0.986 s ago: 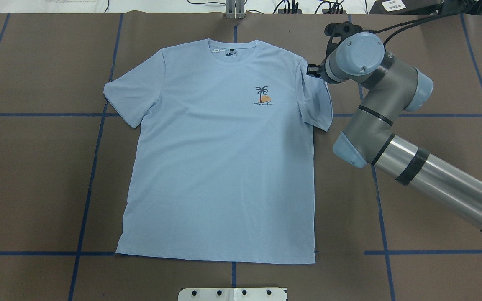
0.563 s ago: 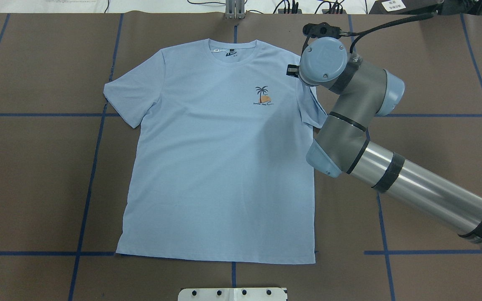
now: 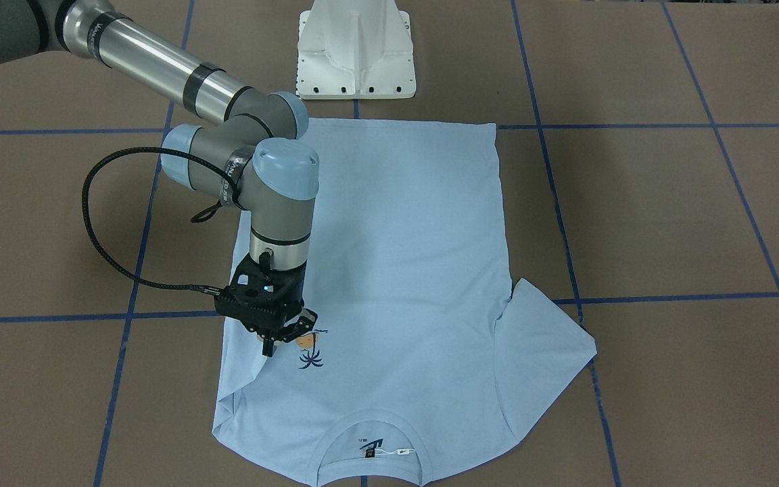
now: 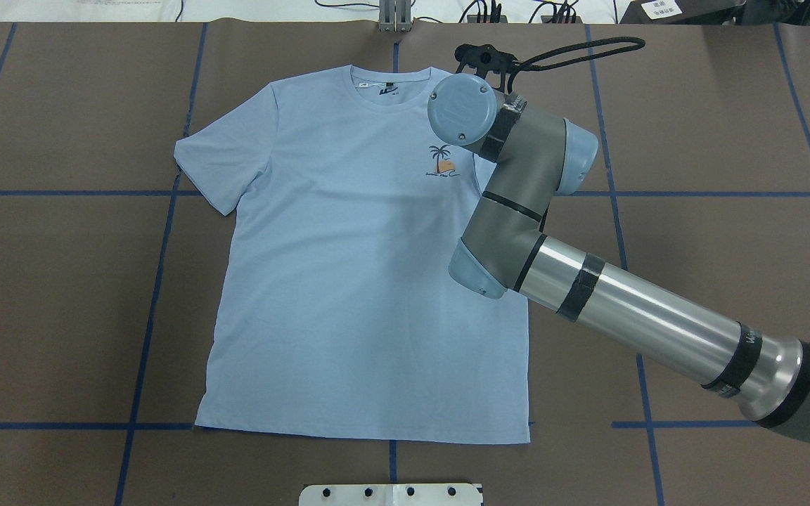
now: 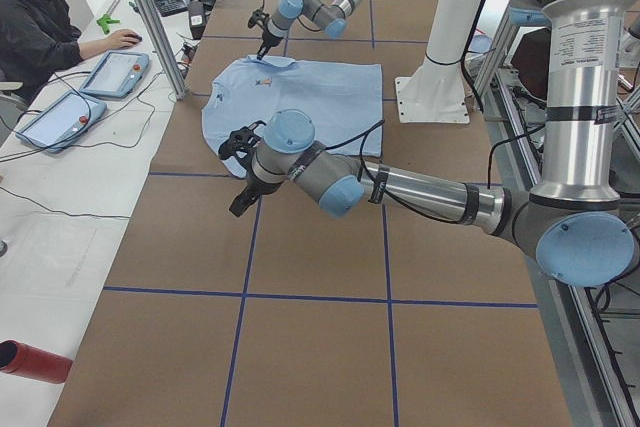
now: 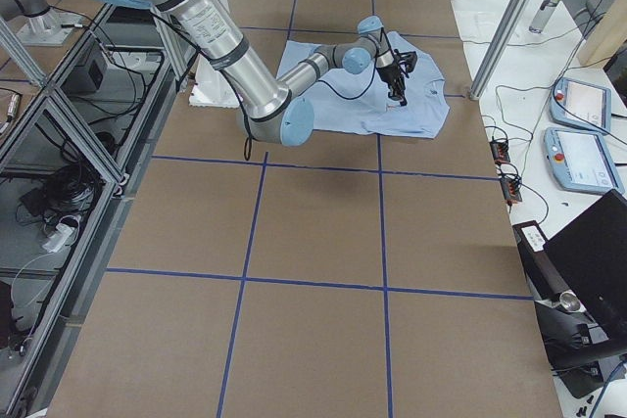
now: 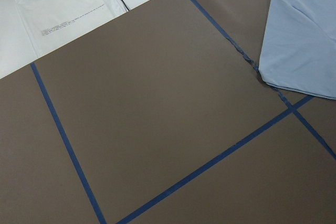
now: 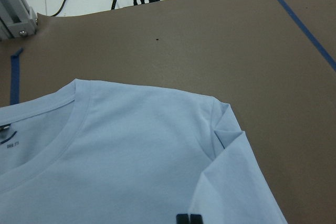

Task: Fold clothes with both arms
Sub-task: 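Grasp the sleeve with the right gripper and fold it inward onto the shirt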

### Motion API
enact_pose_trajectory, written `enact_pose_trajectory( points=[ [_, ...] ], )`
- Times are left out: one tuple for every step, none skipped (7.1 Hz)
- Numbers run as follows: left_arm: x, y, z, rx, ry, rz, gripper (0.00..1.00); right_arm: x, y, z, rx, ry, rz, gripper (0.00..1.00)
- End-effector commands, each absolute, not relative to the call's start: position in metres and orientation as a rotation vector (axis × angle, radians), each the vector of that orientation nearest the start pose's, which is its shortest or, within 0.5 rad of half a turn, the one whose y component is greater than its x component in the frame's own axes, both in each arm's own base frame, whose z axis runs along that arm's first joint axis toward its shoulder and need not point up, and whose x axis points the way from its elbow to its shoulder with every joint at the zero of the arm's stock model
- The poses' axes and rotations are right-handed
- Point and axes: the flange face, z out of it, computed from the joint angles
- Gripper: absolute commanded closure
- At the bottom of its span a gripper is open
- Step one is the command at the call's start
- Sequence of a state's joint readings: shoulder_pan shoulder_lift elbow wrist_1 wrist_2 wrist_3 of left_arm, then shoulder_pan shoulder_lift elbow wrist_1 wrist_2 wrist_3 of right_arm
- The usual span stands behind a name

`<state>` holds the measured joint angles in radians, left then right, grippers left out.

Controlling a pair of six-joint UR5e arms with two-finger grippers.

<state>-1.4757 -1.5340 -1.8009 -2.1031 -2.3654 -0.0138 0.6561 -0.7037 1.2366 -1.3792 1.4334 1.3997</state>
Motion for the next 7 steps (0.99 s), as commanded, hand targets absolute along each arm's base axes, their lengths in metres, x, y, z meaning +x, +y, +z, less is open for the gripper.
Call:
enact_pose_trajectory(
  points=[
    [-0.015,-0.494,0.499,0.644,0.797,0.361,0.0,-0.556,-0.61,0.236,0.411,-0.619,0.528,1.0],
    [-0.015,-0.494,0.498,0.645,0.797,0.362,0.0,-0.572,-0.613,0.231,0.425,-0.597,0.529,1.0],
    [-0.015,-0.494,0.499,0.643,0.796,0.362,0.0,-0.579,-0.607,0.231,0.435,-0.589,0.519,1.0],
    [-0.015,-0.494,0.499,0.643,0.796,0.362,0.0,-0.581,-0.606,0.231,0.434,-0.59,0.516,1.0],
    [-0.015,-0.494,0.501,0.64,0.797,0.361,0.0,-0.587,-0.599,0.228,0.434,-0.597,0.507,1.0],
    [-0.015,-0.494,0.501,0.64,0.797,0.361,0.0,-0.592,-0.595,0.227,0.446,-0.594,0.502,1.0],
    [-0.015,-0.494,0.501,0.64,0.797,0.361,0.0,-0.596,-0.591,0.225,0.452,-0.595,0.496,1.0]
  ],
)
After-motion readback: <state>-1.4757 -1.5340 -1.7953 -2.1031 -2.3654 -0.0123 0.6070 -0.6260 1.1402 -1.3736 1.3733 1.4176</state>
